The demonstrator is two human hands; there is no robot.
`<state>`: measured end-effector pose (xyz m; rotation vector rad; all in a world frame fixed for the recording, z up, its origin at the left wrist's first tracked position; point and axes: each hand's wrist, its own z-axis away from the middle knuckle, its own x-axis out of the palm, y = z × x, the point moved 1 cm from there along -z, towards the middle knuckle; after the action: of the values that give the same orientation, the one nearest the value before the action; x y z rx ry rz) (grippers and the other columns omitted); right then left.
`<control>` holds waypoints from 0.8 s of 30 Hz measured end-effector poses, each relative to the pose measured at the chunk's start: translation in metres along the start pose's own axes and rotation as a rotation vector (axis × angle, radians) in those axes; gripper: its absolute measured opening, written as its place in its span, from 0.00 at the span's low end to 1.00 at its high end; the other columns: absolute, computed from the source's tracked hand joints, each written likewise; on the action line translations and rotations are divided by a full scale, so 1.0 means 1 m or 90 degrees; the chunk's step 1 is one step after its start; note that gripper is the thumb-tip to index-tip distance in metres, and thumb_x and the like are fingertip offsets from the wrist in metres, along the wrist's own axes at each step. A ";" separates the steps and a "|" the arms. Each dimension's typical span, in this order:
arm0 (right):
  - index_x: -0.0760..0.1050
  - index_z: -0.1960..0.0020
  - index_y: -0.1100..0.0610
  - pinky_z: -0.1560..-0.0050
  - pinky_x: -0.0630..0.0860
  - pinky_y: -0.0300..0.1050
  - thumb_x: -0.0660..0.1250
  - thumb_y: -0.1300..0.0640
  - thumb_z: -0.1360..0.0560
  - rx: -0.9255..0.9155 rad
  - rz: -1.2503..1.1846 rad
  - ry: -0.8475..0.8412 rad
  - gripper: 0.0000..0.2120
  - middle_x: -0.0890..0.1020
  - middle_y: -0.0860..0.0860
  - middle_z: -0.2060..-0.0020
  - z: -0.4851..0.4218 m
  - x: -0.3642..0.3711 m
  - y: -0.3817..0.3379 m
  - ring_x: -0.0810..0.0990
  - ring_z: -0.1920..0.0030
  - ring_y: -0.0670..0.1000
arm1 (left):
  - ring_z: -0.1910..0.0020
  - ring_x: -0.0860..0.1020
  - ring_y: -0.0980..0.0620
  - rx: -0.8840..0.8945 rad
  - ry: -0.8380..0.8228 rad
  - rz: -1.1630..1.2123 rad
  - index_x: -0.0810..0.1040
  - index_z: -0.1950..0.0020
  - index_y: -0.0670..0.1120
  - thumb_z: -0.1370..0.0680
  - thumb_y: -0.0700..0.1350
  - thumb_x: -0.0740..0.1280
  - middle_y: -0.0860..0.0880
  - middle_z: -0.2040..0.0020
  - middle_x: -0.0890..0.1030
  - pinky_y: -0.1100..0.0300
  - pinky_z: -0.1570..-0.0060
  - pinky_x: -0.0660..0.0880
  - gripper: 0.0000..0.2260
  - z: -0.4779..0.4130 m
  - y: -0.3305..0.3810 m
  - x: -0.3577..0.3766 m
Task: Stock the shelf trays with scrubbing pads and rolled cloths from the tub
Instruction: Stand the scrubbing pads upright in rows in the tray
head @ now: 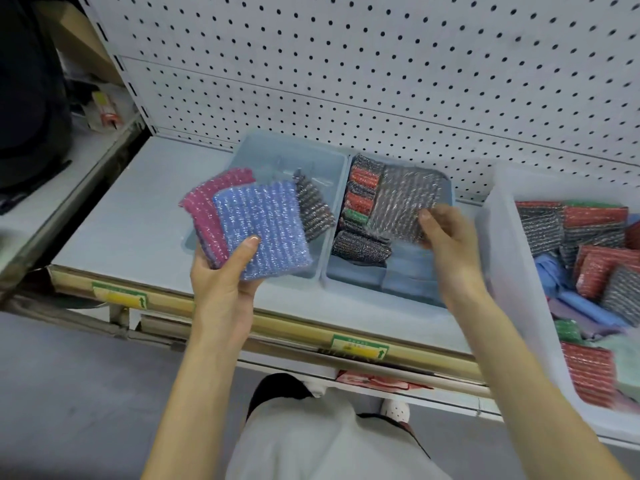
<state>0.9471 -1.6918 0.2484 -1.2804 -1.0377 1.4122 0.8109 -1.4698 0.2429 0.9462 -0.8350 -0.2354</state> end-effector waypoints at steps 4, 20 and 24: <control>0.78 0.50 0.56 0.56 0.74 0.44 0.68 0.58 0.25 -0.215 0.351 -0.075 0.04 0.79 0.52 0.55 -0.015 0.000 0.022 0.76 0.59 0.48 | 0.43 0.80 0.50 0.017 0.031 -0.006 0.71 0.33 0.47 0.26 0.35 0.67 0.50 0.42 0.80 0.52 0.48 0.80 0.22 -0.007 0.007 -0.018; 0.78 0.43 0.58 0.74 0.64 0.41 0.71 0.77 0.45 -0.663 0.836 -0.154 0.32 0.78 0.54 0.62 -0.003 -0.002 0.027 0.75 0.67 0.54 | 0.43 0.80 0.50 0.019 0.051 -0.033 0.72 0.33 0.47 0.27 0.36 0.68 0.49 0.41 0.80 0.51 0.47 0.79 0.22 -0.008 0.004 -0.011; 0.79 0.44 0.58 0.79 0.62 0.40 0.71 0.78 0.49 -0.608 0.840 -0.210 0.35 0.76 0.54 0.62 -0.004 0.003 0.033 0.74 0.67 0.54 | 0.43 0.80 0.51 0.008 0.065 -0.026 0.71 0.32 0.47 0.26 0.36 0.68 0.50 0.43 0.80 0.53 0.48 0.80 0.23 -0.009 0.002 -0.009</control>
<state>0.9478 -1.6961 0.2149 -2.8218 -1.1541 2.2089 0.8111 -1.4587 0.2373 0.9807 -0.7246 -0.2159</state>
